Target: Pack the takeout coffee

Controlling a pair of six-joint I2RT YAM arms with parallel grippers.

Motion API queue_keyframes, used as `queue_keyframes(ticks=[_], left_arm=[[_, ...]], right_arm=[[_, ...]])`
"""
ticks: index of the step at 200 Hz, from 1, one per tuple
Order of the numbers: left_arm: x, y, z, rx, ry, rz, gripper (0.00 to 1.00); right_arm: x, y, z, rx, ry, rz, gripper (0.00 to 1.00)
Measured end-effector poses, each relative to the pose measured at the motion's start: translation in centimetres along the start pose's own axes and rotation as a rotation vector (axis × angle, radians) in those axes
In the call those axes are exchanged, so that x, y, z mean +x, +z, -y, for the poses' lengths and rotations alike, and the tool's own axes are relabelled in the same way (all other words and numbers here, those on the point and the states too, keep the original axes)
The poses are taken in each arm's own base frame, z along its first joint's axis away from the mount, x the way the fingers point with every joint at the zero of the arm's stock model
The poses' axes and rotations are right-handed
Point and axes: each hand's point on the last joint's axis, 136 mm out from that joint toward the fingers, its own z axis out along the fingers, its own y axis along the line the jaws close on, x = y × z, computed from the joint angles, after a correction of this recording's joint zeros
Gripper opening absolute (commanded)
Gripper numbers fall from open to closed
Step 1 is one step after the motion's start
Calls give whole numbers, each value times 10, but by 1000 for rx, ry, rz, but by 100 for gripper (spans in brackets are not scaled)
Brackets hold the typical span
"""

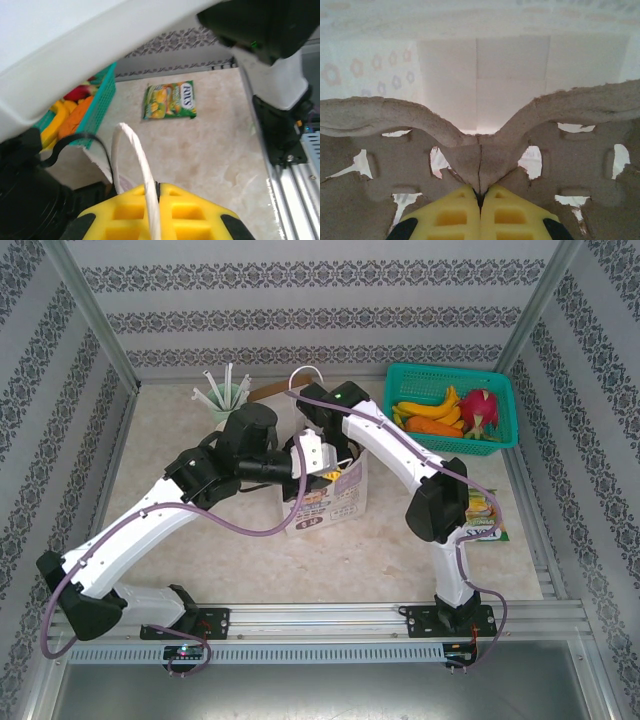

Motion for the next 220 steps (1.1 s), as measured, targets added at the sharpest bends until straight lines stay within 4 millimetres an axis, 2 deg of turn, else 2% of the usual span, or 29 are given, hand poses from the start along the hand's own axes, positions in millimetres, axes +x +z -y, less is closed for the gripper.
queue_keyframes(ticks=[33, 42, 81, 100, 138, 150, 179, 197, 220], left_arm=[[-9, -8, 7, 18, 14, 32, 0], [-9, -8, 7, 17, 13, 31, 3], [1, 1, -6, -30, -14, -9, 6], [1, 1, -15, -76, -26, -14, 12], [-6, -8, -27, -158, -44, 8, 39], [-7, -14, -34, -194, -65, 12, 51], [-2, -38, -63, -307, -128, 28, 77], [4, -54, -80, -371, -192, 45, 88], [16, -73, -108, -477, -293, 69, 97]], right_arm=[[-1, 4, 1, 7, 3, -9, 0], [-1, 4, 1, 7, 3, -9, 0], [-1, 12, 4, 11, 3, -13, 0], [5, 20, 8, 16, 7, -30, 0], [9, 22, 7, -5, 4, -27, 0], [8, 23, 6, -11, 3, -22, 0], [6, 25, 5, -18, -1, -11, 0], [5, 25, 4, -21, -2, -8, 0], [4, 26, 4, -24, -3, -6, 0]])
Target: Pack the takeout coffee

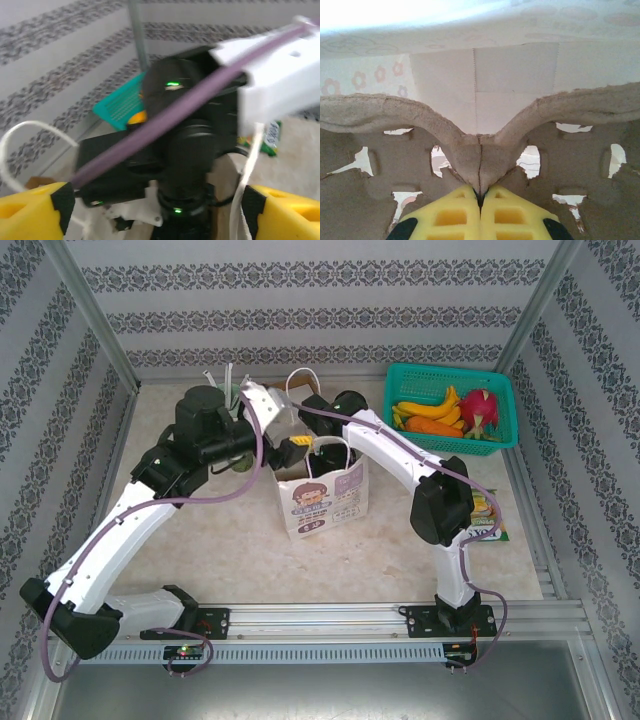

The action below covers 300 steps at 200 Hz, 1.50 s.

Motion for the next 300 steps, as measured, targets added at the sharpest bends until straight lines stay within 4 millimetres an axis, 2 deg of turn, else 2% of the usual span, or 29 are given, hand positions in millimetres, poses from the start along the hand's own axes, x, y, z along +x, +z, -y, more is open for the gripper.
queue_keyframes(ticks=[30, 74, 102, 127, 150, 169, 196, 236, 300], left_arm=[[6, 2, -41, -146, -136, -7, 100], [36, 23, -102, -311, -363, -75, 100], [53, 35, -125, -324, -482, -97, 97], [62, 46, -130, -293, -548, -109, 92], [59, 55, -128, -241, -574, -107, 88], [56, 61, -125, -198, -588, -105, 78], [49, 69, -122, -149, -595, -97, 53], [42, 78, -124, -112, -606, -95, 0], [40, 78, -122, -102, -614, -98, 0]], right_arm=[[-1, 0, 0, -2, -4, 4, 0], [-1, 2, 0, -1, -4, 3, 0], [0, 3, 1, 0, -3, 0, 0], [0, 4, 1, 0, -3, 0, 0], [0, 5, 1, -2, -3, 4, 0], [0, 4, 1, -4, -1, 8, 0], [0, 5, 1, -5, -2, 12, 0], [1, 8, 3, -2, -1, 9, 0], [6, 21, 10, 12, 7, -14, 0]])
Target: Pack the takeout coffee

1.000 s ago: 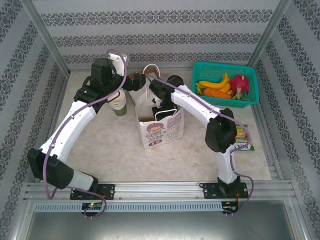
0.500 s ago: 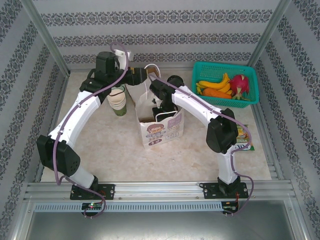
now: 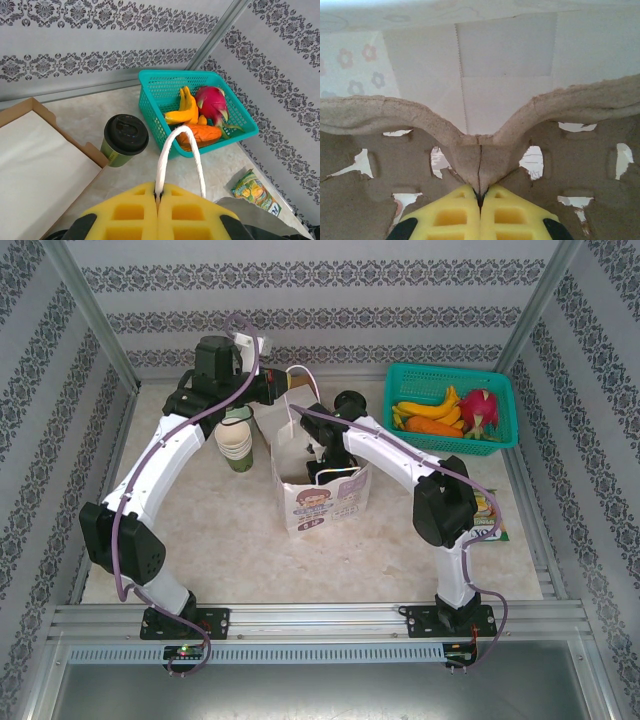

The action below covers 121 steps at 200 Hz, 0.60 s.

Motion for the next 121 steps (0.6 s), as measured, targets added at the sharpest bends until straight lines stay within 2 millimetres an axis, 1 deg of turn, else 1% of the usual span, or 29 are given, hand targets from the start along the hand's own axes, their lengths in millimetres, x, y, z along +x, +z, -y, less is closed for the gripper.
queue_keyframes(ticks=[31, 56, 72, 99, 121], left_arm=[[0, -2, 1, -3, -12, -6, 0], [-2, -4, 2, -10, -24, -10, 0], [-2, -5, -1, -28, -36, -12, 0], [-2, -7, -7, -70, -54, -14, 0], [-4, -9, -14, -119, -59, -5, 0]], right_arm=[[-3, 4, 4, 17, 6, 14, 0], [-6, 16, 8, 23, 40, 26, 0], [-7, 21, 10, 27, 52, 31, 0], [-7, 22, 10, 32, 68, 33, 0], [-2, 27, 11, 29, 77, 11, 0]])
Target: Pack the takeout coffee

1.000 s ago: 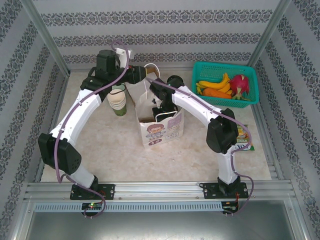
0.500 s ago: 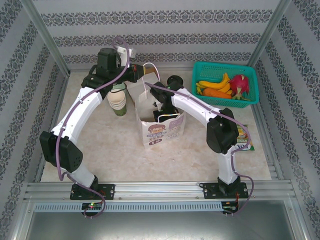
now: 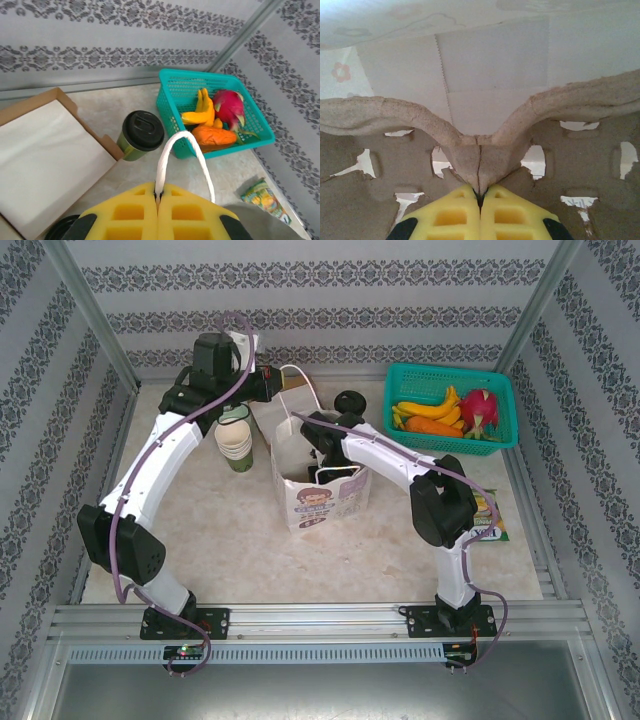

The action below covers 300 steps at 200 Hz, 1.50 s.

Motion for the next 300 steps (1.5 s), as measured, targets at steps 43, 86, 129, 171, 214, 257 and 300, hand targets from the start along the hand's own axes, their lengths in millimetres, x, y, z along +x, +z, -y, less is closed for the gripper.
queue_keyframes(ticks=[43, 86, 129, 171, 214, 257, 300], left_arm=[[-2, 0, -12, -70, -2, 16, 0], [2, 2, -10, -40, 3, 24, 0], [11, -5, 3, 36, 18, 36, 0], [12, -16, 14, 82, 31, 48, 0], [11, -18, 17, 97, 39, 54, 0], [12, -19, 19, 108, 40, 50, 0], [13, -19, 22, 128, 45, 44, 0]], right_arm=[[19, 9, 2, -15, 15, -82, 0], [24, 11, 0, -13, 17, -96, 0], [6, 13, -2, 7, 30, 11, 0], [-5, 16, 0, 24, 36, 66, 3], [-11, 19, 2, 46, 35, 101, 7], [-14, 23, 8, 82, 33, 131, 12], [-13, 33, 16, 118, 36, 123, 18]])
